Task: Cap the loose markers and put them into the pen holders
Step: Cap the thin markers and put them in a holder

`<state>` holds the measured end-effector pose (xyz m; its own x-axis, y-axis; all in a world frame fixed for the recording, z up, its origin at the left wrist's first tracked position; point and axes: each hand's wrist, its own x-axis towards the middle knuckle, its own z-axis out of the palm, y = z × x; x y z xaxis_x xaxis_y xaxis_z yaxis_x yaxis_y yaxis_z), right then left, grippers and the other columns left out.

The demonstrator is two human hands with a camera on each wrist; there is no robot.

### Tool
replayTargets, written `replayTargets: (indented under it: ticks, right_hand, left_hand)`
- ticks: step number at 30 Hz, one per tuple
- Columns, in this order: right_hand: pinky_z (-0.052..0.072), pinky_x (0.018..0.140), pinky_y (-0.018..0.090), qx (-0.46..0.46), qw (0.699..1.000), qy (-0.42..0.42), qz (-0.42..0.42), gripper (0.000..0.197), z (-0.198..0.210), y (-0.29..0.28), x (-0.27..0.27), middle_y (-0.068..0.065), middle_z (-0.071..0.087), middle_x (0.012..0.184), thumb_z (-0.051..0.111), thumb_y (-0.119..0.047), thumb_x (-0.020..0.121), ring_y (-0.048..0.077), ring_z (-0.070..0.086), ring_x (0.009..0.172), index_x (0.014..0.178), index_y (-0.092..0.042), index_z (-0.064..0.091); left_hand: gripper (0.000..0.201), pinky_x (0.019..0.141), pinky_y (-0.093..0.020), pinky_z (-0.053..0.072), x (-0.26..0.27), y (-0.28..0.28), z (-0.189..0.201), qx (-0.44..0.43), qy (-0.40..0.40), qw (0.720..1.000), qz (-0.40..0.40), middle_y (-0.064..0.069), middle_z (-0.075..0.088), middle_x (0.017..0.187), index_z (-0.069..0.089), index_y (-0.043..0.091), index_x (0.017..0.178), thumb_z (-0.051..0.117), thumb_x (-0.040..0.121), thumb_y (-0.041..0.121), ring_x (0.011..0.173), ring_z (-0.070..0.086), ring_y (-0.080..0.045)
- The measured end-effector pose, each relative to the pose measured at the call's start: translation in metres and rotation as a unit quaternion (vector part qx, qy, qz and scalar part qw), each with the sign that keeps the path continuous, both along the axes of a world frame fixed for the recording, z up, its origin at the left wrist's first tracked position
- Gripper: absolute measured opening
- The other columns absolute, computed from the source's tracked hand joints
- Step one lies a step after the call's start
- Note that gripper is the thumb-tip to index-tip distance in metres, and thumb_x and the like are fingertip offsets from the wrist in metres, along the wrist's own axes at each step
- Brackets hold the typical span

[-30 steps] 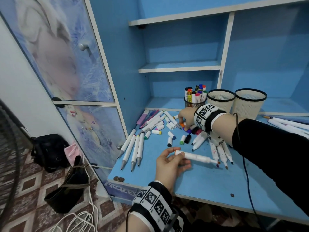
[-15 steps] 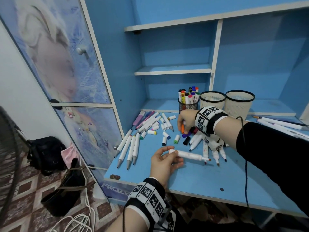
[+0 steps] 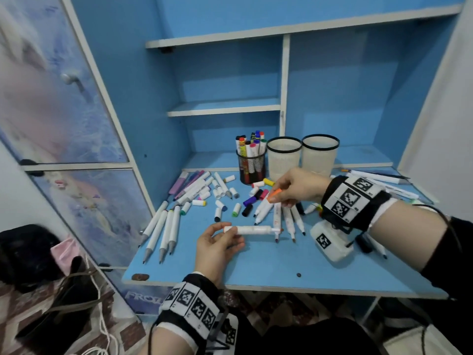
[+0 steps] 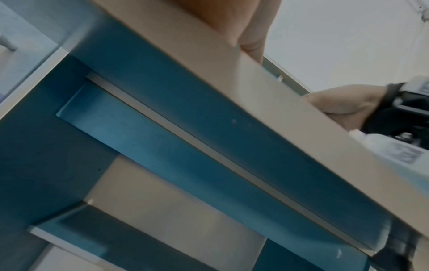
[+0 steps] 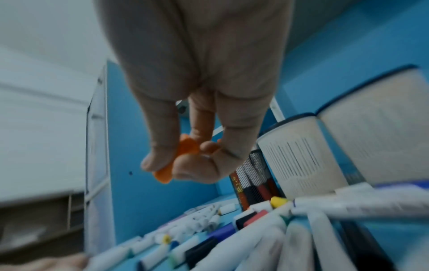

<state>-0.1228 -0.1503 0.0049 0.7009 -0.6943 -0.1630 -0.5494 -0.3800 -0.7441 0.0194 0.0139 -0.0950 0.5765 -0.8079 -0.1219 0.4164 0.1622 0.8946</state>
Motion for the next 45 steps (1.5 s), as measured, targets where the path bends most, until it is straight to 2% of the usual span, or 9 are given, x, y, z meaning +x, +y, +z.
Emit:
replayTargets:
  ticks: [8,14,18,20,23,28,33,38,45]
  right_hand:
    - [0.046,0.062,0.014,0.228,0.935,-0.230,-0.143,0.012,-0.025,0.044,-0.052,0.010,0.068,0.088,0.063,0.007,0.082,0.010,0.058,0.071,0.091,0.001,0.068]
    - [0.039,0.050,0.014,0.333,0.821,-0.386,-0.255,0.030,-0.066,0.067,-0.061,0.007,0.064,0.071,0.058,0.015,0.081,0.009,0.049,0.060,0.100,-0.007,0.063]
    - [0.048,0.066,0.016,0.318,0.762,-0.483,-0.292,0.033,-0.090,0.081,-0.058,0.007,0.067,0.080,0.056,0.016,0.082,0.011,0.061,0.071,0.109,-0.003,0.061]
    - [0.050,0.078,0.020,0.279,0.747,-0.523,-0.300,0.037,-0.097,0.087,-0.055,0.006,0.068,0.087,0.062,0.010,0.078,0.013,0.062,0.081,0.112,-0.002,0.062]
    - [0.049,0.074,0.021,0.231,0.745,-0.545,-0.310,0.043,-0.103,0.091,-0.053,0.004,0.069,0.085,0.070,-0.002,0.070,0.011,0.061,0.082,0.111,-0.014,0.063]
    - [0.048,0.069,0.019,0.208,0.759,-0.526,-0.323,0.029,-0.107,0.089,-0.051,0.003,0.068,0.083,0.061,0.010,0.081,0.012,0.060,0.078,0.097,-0.013,0.066]
    - [0.052,0.067,0.017,0.280,0.753,-0.536,-0.260,0.026,-0.106,0.087,-0.058,0.009,0.069,0.080,0.056,0.012,0.082,0.016,0.064,0.076,0.101,-0.004,0.063]
    - [0.052,0.065,0.016,0.280,0.775,-0.517,-0.232,0.023,-0.106,0.088,-0.059,0.005,0.072,0.074,0.056,0.013,0.082,0.010,0.066,0.069,0.097,-0.002,0.061]
    - [0.050,0.061,0.016,0.276,0.772,-0.530,-0.217,0.018,-0.109,0.088,-0.060,0.005,0.071,0.072,0.061,0.010,0.078,0.013,0.061,0.067,0.091,-0.001,0.062]
  left_hand:
    - [0.008,0.063,-0.023,0.058,0.002,0.000,-0.005,-0.034,0.020,0.999,-0.030,-0.014,0.071,0.073,0.055,0.001,0.092,0.057,0.086,-0.005,0.063,0.070,-0.021]
    - [0.063,0.066,-0.024,0.058,0.004,0.003,-0.010,-0.048,0.012,0.998,-0.045,-0.016,0.071,0.077,0.060,0.004,0.088,0.091,0.037,0.024,0.072,0.071,-0.027]
    - [0.014,0.071,-0.025,0.059,-0.001,0.004,-0.010,-0.034,-0.015,0.998,-0.042,-0.014,0.071,0.074,0.057,0.003,0.089,0.063,0.080,-0.006,0.069,0.071,-0.024]
    - [0.014,0.073,-0.025,0.058,-0.003,0.005,-0.010,-0.028,-0.037,0.998,-0.050,-0.013,0.072,0.074,0.057,0.004,0.089,0.056,0.085,-0.010,0.070,0.071,-0.023]
    - [0.014,0.074,-0.025,0.058,-0.003,0.005,-0.013,-0.031,-0.066,0.996,-0.049,-0.012,0.072,0.074,0.057,0.004,0.090,0.058,0.084,-0.009,0.071,0.071,-0.023]
    - [0.039,0.067,-0.020,0.056,-0.002,0.006,-0.016,-0.057,-0.074,0.994,-0.061,-0.013,0.071,0.075,0.059,0.006,0.089,0.079,0.059,0.021,0.069,0.071,-0.021]
    - [0.019,0.066,-0.019,0.057,-0.003,0.005,-0.018,-0.056,-0.091,0.992,-0.060,-0.010,0.071,0.072,0.058,0.006,0.088,0.068,0.072,0.007,0.066,0.070,-0.019]
    - [0.071,0.067,-0.021,0.057,0.001,0.007,-0.017,-0.064,-0.076,0.991,-0.091,-0.013,0.072,0.074,0.059,0.005,0.087,0.094,0.035,0.039,0.068,0.071,-0.023]
    - [0.080,0.069,-0.021,0.057,0.000,0.005,-0.019,-0.051,-0.094,0.988,-0.108,-0.011,0.072,0.075,0.058,0.005,0.088,0.094,0.028,0.045,0.069,0.071,-0.020]
